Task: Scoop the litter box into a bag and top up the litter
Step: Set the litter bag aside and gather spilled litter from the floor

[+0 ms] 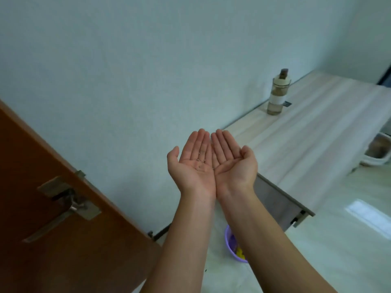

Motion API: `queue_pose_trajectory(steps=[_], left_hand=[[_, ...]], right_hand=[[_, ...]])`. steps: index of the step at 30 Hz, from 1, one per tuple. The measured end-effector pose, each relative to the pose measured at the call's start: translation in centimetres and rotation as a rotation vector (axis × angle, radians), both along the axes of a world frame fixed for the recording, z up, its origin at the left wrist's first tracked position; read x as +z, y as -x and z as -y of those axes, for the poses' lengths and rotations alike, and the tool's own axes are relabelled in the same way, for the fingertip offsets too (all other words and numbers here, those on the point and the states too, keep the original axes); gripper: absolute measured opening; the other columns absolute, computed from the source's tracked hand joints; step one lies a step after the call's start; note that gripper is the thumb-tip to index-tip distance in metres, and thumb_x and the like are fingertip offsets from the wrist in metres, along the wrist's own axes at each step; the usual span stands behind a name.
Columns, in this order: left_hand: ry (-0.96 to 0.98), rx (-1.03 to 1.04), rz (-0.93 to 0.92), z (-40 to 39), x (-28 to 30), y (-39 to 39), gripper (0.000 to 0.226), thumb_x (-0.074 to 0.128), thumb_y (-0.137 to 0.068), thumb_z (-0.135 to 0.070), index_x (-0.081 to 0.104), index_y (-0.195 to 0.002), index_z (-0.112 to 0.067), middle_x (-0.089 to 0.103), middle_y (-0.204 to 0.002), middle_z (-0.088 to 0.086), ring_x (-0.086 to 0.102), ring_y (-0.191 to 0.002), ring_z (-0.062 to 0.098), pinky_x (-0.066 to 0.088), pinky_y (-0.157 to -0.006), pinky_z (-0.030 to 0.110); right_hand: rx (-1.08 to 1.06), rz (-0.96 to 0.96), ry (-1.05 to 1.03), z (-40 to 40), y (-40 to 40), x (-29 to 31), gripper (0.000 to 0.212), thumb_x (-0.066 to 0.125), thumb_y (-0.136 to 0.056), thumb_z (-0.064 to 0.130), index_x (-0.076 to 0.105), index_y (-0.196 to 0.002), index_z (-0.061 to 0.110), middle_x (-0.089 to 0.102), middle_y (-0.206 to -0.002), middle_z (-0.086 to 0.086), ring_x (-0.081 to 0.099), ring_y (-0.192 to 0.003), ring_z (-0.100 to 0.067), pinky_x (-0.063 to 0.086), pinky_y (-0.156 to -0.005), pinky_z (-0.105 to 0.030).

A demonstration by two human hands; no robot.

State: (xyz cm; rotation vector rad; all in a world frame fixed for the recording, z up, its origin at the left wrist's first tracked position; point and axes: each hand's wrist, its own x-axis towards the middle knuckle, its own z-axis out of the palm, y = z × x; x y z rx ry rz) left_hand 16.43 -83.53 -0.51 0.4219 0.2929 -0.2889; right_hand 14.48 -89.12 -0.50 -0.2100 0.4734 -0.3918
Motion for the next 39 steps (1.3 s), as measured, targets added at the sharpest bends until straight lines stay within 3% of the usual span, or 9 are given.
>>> queue_pose_trajectory(steps=[10,24,29,39], left_hand=[[0.0,-0.384,-0.046,-1.3,-2.1,-3.9,0.051,0.033,-0.098,-0.034,0.067,-0.106,0.003,0.071,-0.111,0.018,0.066,-0.111,0.027,0.044,-0.105,0.035],[-0.085,-0.389,-0.119,-0.7,-7.3,-2.6,0.05,0.036,-0.098,-0.034,0.064,-0.113,0.004,0.071,-0.112,0.018,0.066,-0.11,0.028,0.041,-0.109,0.037],[-0.164,-0.393,-0.173,0.5,-14.9,-2.9,0.05,0.035,-0.099,-0.035,0.064,-0.112,0.004,0.07,-0.112,0.019,0.066,-0.11,0.029,0.042,-0.108,0.038],[-0.219,-0.539,-0.274,4.1,-37.1,-1.9,0.051,0.036,-0.099,-0.036,0.066,-0.11,0.004,0.07,-0.112,0.02,0.068,-0.107,0.029,0.048,-0.101,0.037]], right_hand=[[-0.35,-0.06,0.005,-2.5,-2.1,-1.8,0.051,0.026,-0.101,0.03,0.066,-0.111,-0.002,0.072,-0.109,-0.016,0.067,-0.108,-0.026,0.048,-0.1,-0.037],[-0.37,-0.131,-0.096,-1.9,-0.9,-7.4,0.049,0.03,-0.101,0.028,0.064,-0.114,-0.004,0.071,-0.109,-0.018,0.068,-0.106,-0.028,0.048,-0.101,-0.037],[-0.403,-0.179,-0.167,-0.7,-1.0,-15.4,0.05,0.029,-0.101,0.029,0.063,-0.116,-0.004,0.07,-0.112,-0.019,0.067,-0.108,-0.028,0.048,-0.101,-0.038],[-0.524,-0.306,-0.204,2.2,0.5,-37.0,0.052,0.026,-0.103,0.031,0.065,-0.111,-0.002,0.071,-0.111,-0.017,0.068,-0.106,-0.026,0.05,-0.097,-0.035]])
